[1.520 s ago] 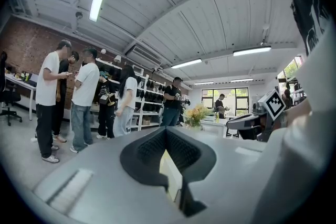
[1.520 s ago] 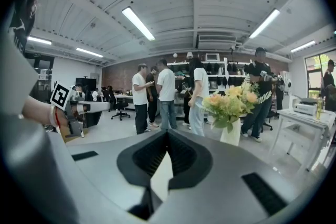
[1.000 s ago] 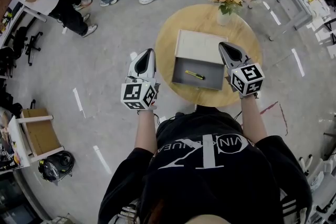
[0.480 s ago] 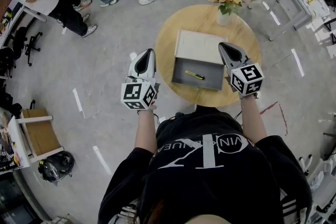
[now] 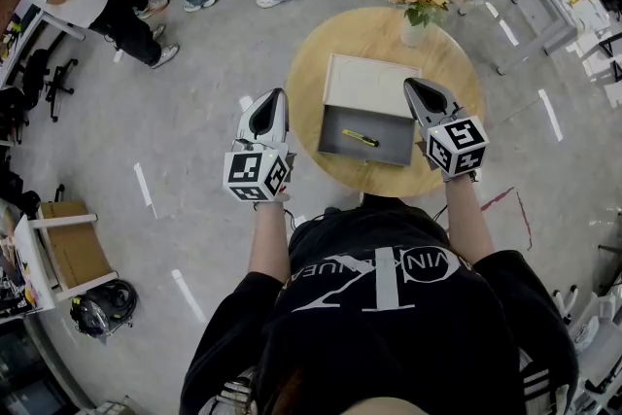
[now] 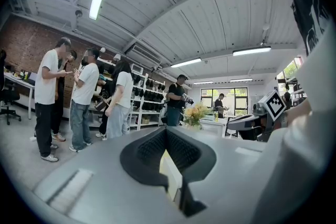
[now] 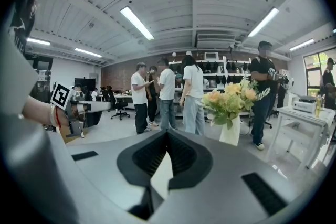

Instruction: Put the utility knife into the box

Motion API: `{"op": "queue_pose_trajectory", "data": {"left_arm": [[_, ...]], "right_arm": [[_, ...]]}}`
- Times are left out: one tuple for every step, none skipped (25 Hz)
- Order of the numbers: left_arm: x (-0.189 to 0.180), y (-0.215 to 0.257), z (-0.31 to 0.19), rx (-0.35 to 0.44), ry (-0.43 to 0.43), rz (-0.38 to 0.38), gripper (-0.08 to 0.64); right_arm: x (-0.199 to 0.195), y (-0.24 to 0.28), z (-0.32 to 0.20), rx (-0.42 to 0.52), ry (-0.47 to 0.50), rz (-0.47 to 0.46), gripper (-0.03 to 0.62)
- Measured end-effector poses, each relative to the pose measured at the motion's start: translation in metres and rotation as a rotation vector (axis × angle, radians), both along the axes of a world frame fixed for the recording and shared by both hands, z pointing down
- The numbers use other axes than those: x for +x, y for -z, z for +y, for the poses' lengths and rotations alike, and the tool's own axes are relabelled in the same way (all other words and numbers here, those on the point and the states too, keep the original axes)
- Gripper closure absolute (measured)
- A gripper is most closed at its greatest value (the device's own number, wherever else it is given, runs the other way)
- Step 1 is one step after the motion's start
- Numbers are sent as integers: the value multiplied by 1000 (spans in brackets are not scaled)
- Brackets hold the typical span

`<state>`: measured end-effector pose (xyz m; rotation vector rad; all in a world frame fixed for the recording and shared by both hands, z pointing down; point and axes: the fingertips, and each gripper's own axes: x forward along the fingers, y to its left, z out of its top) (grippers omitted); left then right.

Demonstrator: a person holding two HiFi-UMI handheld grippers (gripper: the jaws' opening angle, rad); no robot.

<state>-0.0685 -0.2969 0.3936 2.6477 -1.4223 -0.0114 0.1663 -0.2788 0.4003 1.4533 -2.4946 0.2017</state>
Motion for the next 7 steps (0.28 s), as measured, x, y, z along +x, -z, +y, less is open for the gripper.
{"op": "queue_pose_trajectory", "data": {"left_arm": [[0,0,0,0,0,0,554],[0,-1,-1,-1,0,0,554],[0,-1,-1,-1,0,0,554],[-1,-1,-1,-2,0,0,554],[-1,-1,-1,-2,0,0,554],[-1,0,-1,-2,0,0,554],[-2,0,-2,-2,0,0,554]], "right_arm": [[0,0,0,-1,1,1,578],[0,0,-1,-1,1,1,578],[0,0,-1,-1,2,1,578],[-1,-1,-1,-2,2,1,578],[-1,-1,-2,-2,3,0,578],[-1,-1,-2,-2,3,1,578],[-2,-1,-2,-3,4,1,578]]}}
